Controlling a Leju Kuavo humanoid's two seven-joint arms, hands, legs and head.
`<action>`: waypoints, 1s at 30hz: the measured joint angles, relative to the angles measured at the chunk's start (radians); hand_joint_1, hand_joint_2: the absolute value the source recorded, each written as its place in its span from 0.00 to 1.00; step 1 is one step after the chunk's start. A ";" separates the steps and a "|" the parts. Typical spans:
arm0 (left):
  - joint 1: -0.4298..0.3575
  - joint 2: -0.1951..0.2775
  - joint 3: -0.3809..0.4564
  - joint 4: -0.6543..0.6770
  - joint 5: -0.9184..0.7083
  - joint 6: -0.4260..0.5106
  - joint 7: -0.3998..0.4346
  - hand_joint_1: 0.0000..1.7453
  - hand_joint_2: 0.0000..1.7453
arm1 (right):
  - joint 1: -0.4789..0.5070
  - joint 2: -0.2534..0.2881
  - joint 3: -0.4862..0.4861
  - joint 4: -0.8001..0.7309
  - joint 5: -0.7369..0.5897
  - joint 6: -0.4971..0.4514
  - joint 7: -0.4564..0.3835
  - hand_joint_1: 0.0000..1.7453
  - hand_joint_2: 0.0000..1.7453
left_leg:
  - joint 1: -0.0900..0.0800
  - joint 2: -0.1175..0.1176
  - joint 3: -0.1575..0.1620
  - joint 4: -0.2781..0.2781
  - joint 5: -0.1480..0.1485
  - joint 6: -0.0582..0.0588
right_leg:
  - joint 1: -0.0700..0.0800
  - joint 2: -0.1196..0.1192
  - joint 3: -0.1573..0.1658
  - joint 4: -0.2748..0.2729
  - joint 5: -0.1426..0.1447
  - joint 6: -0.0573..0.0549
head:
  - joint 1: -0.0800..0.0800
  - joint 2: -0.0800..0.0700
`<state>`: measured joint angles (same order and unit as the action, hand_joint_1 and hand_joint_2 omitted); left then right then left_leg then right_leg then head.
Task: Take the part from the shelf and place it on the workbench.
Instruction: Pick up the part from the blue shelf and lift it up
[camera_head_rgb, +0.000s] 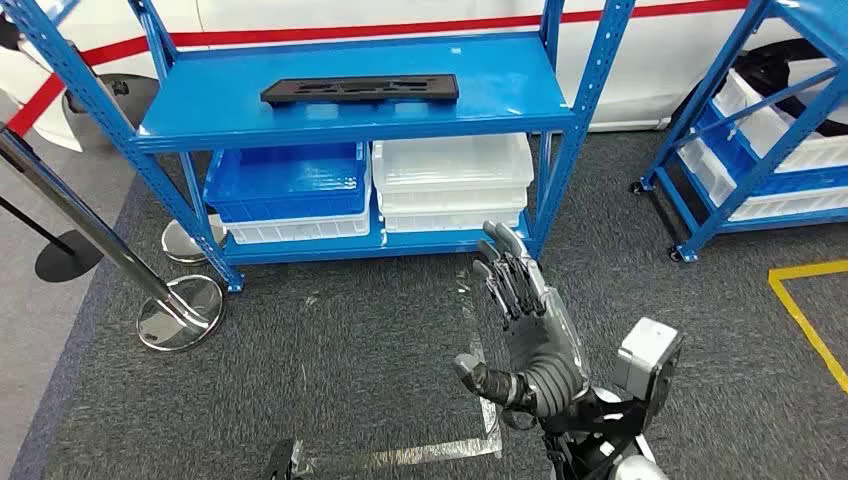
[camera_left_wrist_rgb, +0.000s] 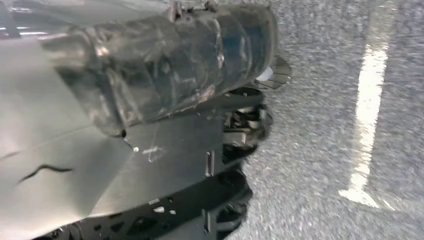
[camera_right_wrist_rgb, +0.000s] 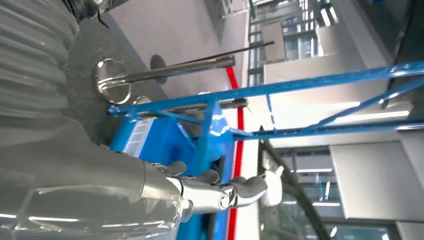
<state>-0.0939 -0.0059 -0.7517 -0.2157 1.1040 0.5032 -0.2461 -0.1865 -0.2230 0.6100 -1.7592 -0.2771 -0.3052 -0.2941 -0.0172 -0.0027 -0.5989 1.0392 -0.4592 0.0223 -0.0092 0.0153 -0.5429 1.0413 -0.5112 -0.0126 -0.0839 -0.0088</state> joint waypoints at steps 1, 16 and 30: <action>0.000 0.000 -0.001 0.000 -0.001 0.000 0.000 0.00 0.00 | 0.001 0.000 0.000 -0.002 0.000 0.000 0.000 0.00 1.00 | -0.001 0.000 0.004 -0.009 -0.002 0.003 | 0.000 -0.001 0.001 0.000 0.004 0.004 | 0.000 0.000; 0.002 0.003 -0.016 0.003 -0.011 -0.009 0.004 0.00 0.00 | 0.012 -0.009 0.000 -0.018 -0.014 0.023 0.008 0.00 1.00 | 0.014 -0.005 0.168 -0.052 -0.118 0.000 | -0.017 -0.011 -0.150 0.029 0.115 0.039 | 0.011 0.000; 0.001 0.003 -0.038 0.005 -0.023 -0.009 0.010 0.00 0.00 | 0.011 -0.008 0.000 -0.023 0.006 0.022 0.012 0.00 0.00 | 0.010 -0.003 -0.073 0.114 -0.090 -0.009 | 0.000 -0.001 0.013 0.013 -0.011 -0.010 | 0.008 0.000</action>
<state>-0.0926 -0.0031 -0.7895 -0.2108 1.0806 0.4938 -0.2365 -0.1752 -0.2314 0.6104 -1.7823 -0.2707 -0.2833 -0.2817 -0.0070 -0.0057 -0.6718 1.1532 -0.5495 0.0138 -0.0097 0.0143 -0.5301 1.0542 -0.5223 -0.0225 -0.0759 -0.0088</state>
